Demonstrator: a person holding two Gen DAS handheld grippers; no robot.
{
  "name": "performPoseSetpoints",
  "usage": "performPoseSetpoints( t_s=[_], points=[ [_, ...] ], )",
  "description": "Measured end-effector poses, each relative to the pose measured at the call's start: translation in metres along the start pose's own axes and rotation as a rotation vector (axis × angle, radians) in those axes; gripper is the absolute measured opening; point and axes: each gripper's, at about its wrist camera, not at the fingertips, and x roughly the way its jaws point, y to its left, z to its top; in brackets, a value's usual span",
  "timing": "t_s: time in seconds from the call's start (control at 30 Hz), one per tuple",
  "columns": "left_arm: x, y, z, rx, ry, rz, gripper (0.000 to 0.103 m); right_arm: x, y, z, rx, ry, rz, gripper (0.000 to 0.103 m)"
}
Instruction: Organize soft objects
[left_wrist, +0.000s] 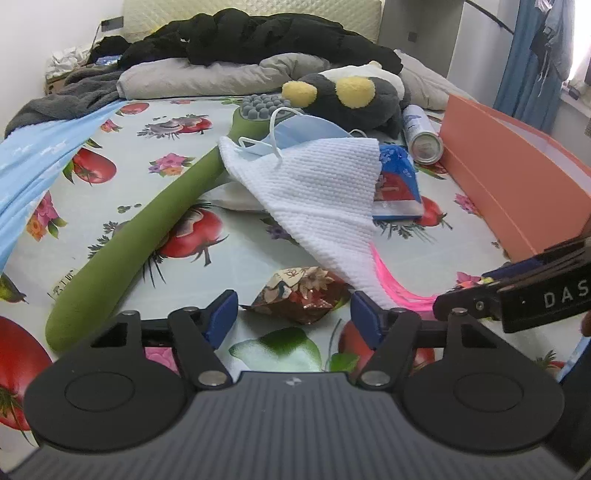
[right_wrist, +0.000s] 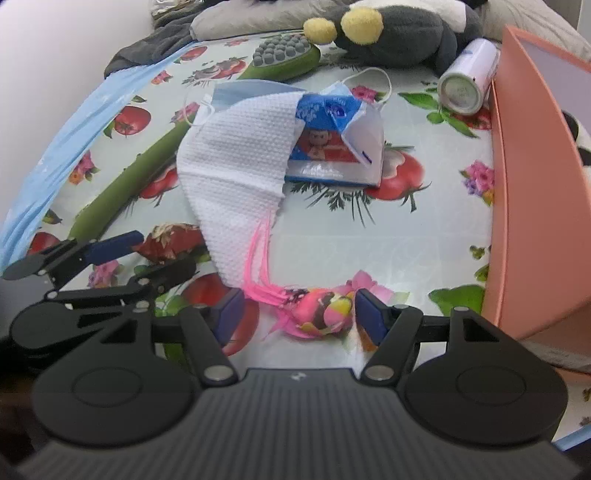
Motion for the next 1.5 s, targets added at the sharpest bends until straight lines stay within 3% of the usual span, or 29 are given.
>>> performPoseSetpoints(
  t_s=[0.07, 0.2, 0.27, 0.3, 0.33, 0.37, 0.77, 0.8, 0.83, 1.23, 1.33, 1.37, 1.4, 1.5],
  points=[
    [0.003, 0.000, 0.000, 0.010, 0.002, 0.022, 0.063, 0.001, -0.001, -0.001, 0.012, -0.009, -0.002, 0.067],
    [0.004, 0.000, -0.002, 0.025, -0.003, 0.045, 0.051, -0.002, 0.000, -0.003, -0.004, -0.017, -0.011, 0.045],
    [0.003, 0.003, -0.003, 0.007, -0.005, 0.045, 0.048, -0.003, -0.001, -0.003, -0.007, -0.017, -0.015, 0.041],
    [0.003, 0.004, -0.003, -0.003, -0.004, 0.044, 0.040, -0.004, -0.002, -0.004, -0.004, -0.019, -0.011, 0.039],
    [0.003, 0.005, -0.003, -0.007, -0.002, 0.044, 0.026, -0.005, -0.003, -0.004, -0.001, -0.022, -0.007, 0.031],
    [0.002, 0.005, -0.003, -0.007, 0.003, 0.049, 0.019, -0.006, -0.003, -0.004, -0.002, -0.026, -0.008, 0.030],
    [-0.021, 0.010, -0.004, -0.087, 0.012, 0.023, 0.016, -0.023, -0.005, -0.010, 0.007, -0.073, -0.010, 0.024],
    [-0.024, 0.009, -0.004, -0.086, 0.010, 0.023, 0.004, -0.024, -0.004, -0.011, 0.008, -0.075, -0.012, 0.023],
    [-0.028, 0.007, -0.004, -0.085, 0.011, 0.022, 0.000, -0.026, -0.005, -0.012, 0.010, -0.081, -0.013, 0.023],
    [-0.052, 0.003, -0.001, -0.121, 0.030, 0.006, 0.002, -0.050, -0.013, -0.023, 0.033, -0.116, -0.039, 0.022],
    [-0.051, 0.006, 0.006, -0.055, 0.016, 0.008, 0.018, -0.049, -0.016, -0.026, 0.043, -0.106, -0.055, 0.022],
    [-0.049, 0.007, 0.008, -0.024, 0.016, 0.004, 0.040, -0.049, -0.018, -0.028, 0.051, -0.103, -0.054, 0.022],
    [-0.048, 0.006, 0.011, 0.016, 0.016, 0.004, 0.054, -0.048, -0.019, -0.029, 0.058, -0.101, -0.051, 0.022],
    [-0.040, 0.004, 0.019, 0.132, -0.014, 0.013, 0.058, -0.049, -0.020, -0.030, 0.069, -0.104, -0.046, 0.022]
  ],
)
